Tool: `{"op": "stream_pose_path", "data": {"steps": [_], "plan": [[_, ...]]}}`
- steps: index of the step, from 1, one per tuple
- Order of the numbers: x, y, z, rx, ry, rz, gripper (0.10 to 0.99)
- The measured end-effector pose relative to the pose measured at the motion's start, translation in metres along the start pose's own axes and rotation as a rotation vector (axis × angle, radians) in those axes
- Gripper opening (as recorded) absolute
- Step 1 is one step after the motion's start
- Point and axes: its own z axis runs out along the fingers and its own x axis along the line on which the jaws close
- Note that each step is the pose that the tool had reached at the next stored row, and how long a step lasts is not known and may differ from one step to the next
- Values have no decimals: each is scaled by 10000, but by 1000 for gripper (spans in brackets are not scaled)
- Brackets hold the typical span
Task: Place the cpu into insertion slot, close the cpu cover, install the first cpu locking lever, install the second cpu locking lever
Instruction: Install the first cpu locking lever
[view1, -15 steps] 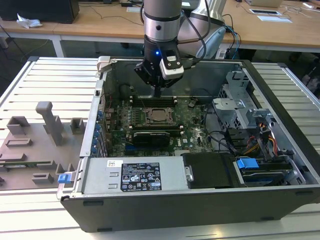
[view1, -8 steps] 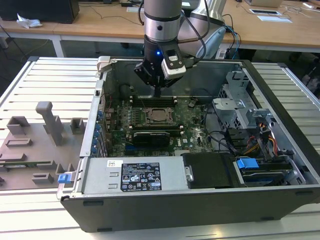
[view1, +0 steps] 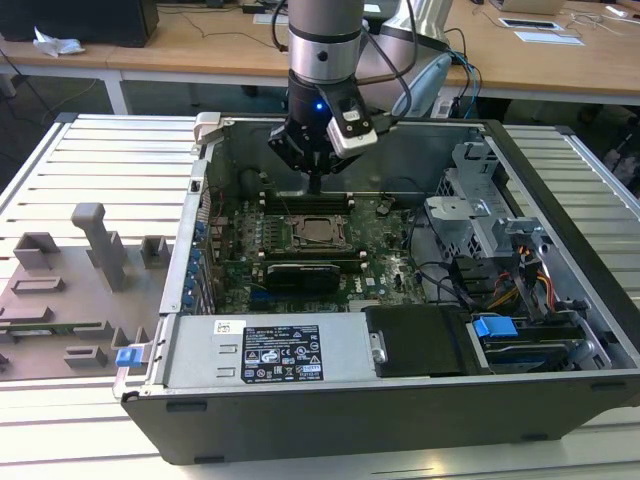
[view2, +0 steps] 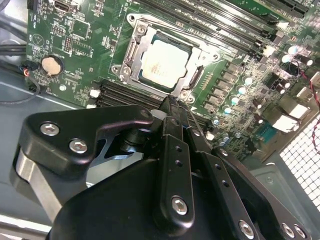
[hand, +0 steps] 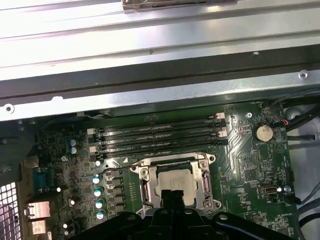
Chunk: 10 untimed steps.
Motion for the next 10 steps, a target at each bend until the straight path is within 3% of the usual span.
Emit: {"op": "stream_pose_path", "data": {"steps": [10], "plan": [[0, 0, 0, -10, 37, -831, 106]]}}
